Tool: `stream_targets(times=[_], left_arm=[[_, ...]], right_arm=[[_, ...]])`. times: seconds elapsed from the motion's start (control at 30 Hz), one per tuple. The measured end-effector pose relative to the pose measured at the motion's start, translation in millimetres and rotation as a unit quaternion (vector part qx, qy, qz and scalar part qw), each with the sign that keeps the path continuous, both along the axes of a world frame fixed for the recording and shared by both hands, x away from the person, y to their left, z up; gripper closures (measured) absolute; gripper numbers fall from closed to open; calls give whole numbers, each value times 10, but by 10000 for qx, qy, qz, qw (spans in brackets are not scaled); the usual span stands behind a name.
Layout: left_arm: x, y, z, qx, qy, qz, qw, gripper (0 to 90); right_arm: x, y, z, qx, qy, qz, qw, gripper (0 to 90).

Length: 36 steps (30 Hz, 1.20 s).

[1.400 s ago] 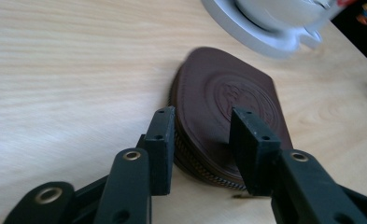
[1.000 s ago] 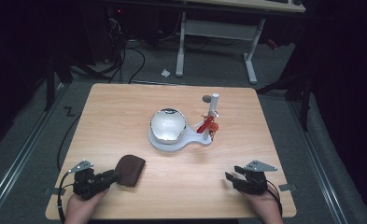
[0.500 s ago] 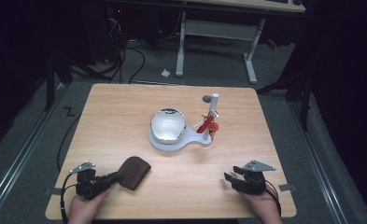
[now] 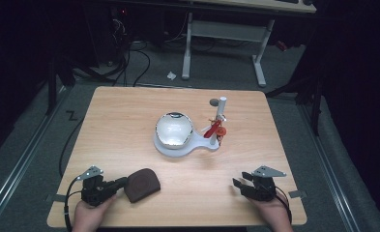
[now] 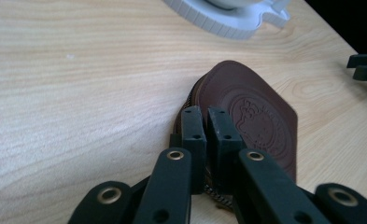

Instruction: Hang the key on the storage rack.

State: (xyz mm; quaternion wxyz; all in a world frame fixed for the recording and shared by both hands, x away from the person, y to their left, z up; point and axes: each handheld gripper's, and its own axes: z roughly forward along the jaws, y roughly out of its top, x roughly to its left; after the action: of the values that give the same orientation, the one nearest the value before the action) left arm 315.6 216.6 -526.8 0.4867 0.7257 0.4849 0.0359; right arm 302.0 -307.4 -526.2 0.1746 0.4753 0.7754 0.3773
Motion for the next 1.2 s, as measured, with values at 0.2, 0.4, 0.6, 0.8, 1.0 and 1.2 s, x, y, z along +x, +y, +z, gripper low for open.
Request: stream_targets(times=[0.2,0.4,0.6,0.8,1.0,1.2], left_arm=[[-54,6,117,67,-436,99,9990,869],[-107,22,202,72,-798,269,9964,869],[-155,26,294,91,-1123,375,9929,871],[-164,54,334,72,-1241,474,9911,870],[-130,86,360,91,-1358,545,9892,870],[-135,62,413,125,-1494,644,9866,870]], right_arm=[[0,-14,3,8,-25,-16,10000,480],[2,-7,4,6,-24,-25,10000,480],[4,-7,8,11,-46,-37,10000,482],[4,-5,13,50,-72,-96,9999,485],[14,-18,5,30,-110,-164,9998,488],[-14,-70,9,35,-198,-319,9993,488]])
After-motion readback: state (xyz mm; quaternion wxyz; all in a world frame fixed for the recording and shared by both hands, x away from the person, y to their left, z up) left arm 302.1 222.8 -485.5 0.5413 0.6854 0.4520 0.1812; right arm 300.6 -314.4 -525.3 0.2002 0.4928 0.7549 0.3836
